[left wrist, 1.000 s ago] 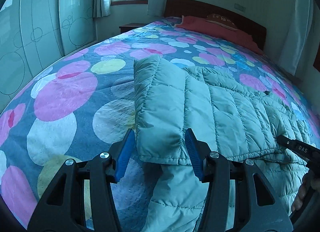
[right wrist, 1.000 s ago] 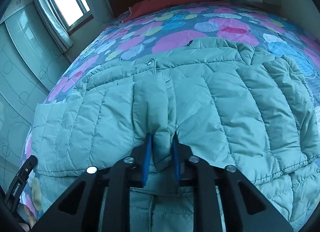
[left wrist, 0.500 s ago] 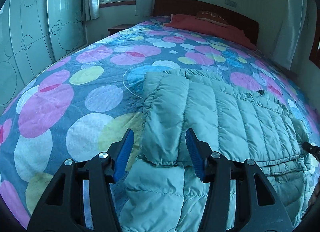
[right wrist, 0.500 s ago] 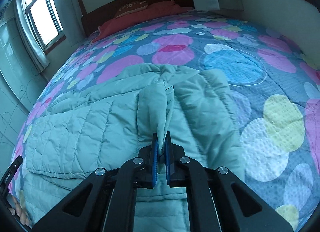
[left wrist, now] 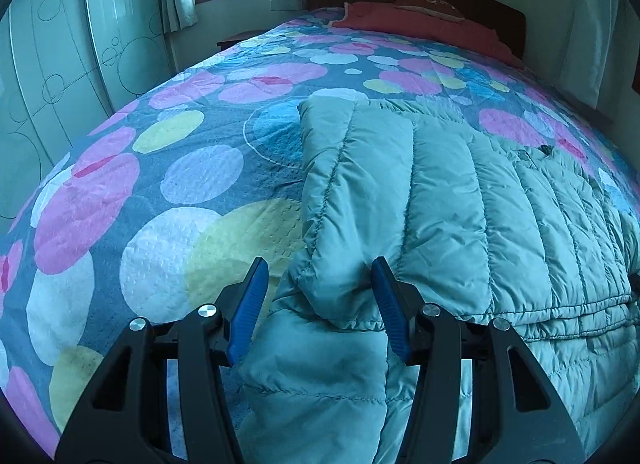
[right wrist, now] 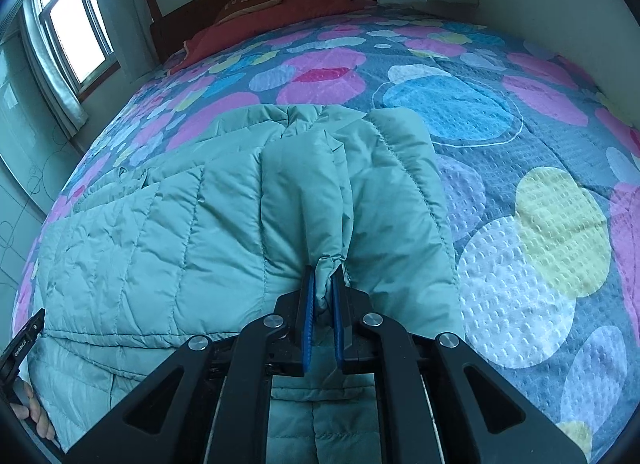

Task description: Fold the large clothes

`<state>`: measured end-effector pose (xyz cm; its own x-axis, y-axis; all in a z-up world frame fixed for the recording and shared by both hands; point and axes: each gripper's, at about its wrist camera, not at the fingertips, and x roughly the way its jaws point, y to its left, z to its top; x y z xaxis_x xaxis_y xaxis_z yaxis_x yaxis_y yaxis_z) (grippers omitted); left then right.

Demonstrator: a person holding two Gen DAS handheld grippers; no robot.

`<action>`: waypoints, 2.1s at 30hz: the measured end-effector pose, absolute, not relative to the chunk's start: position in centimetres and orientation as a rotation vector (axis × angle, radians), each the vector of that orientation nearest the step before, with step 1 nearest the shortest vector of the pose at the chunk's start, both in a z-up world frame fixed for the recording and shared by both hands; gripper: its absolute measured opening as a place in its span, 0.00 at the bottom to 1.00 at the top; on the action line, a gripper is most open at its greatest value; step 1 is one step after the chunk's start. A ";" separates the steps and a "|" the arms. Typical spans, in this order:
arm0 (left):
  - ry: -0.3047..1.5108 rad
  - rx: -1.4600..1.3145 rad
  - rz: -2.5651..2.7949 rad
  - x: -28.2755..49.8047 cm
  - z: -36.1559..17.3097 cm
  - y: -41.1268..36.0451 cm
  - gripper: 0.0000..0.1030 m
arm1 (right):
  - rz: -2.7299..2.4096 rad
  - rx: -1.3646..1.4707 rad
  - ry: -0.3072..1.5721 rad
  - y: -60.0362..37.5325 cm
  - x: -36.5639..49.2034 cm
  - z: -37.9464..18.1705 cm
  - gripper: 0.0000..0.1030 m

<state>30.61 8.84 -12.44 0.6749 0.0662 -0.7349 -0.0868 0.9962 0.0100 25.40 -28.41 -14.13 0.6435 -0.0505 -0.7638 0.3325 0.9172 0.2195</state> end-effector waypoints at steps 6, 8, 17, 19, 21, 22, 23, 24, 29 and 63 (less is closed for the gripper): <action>0.732 -0.042 0.047 30.8 -9.0 8.7 0.52 | -0.234 0.296 0.743 -27.7 25.5 -10.4 0.35; 0.736 -0.030 0.051 32.0 -8.9 8.3 0.52 | -0.239 0.271 0.727 -27.5 26.6 -9.6 0.37; 0.815 0.062 0.085 37.7 -12.1 6.4 0.52 | -0.181 0.232 0.827 -27.1 32.9 -12.9 0.37; 0.858 0.084 0.111 38.6 -13.6 6.3 0.56 | -0.178 0.224 0.879 -27.3 34.1 -14.7 0.37; 0.884 0.083 0.113 39.1 -14.7 6.4 0.61 | -0.167 0.211 0.888 -27.2 34.7 -15.5 0.37; 0.885 0.076 0.110 39.1 -14.8 6.5 0.61 | -0.169 0.201 0.889 -27.1 34.9 -15.4 0.37; 0.884 0.072 0.108 39.1 -14.7 6.5 0.61 | -0.170 0.196 0.892 -27.1 35.1 -15.2 0.37; 0.885 0.072 0.110 38.9 -14.6 6.6 0.61 | -0.173 0.195 0.895 -27.1 35.1 -14.9 0.37; 0.802 0.025 0.124 36.0 -11.5 7.4 0.60 | -0.168 0.230 0.844 -26.7 32.1 -12.2 0.37; 0.889 -0.015 0.091 33.4 -15.7 7.5 0.68 | -0.199 0.144 0.862 -23.9 28.3 -16.3 0.46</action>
<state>33.41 7.52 -15.75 0.6265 0.0734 -0.7760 -0.0858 0.9960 0.0250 28.28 -23.91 -16.28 0.6344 -0.1149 -0.7644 0.2311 0.9719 0.0457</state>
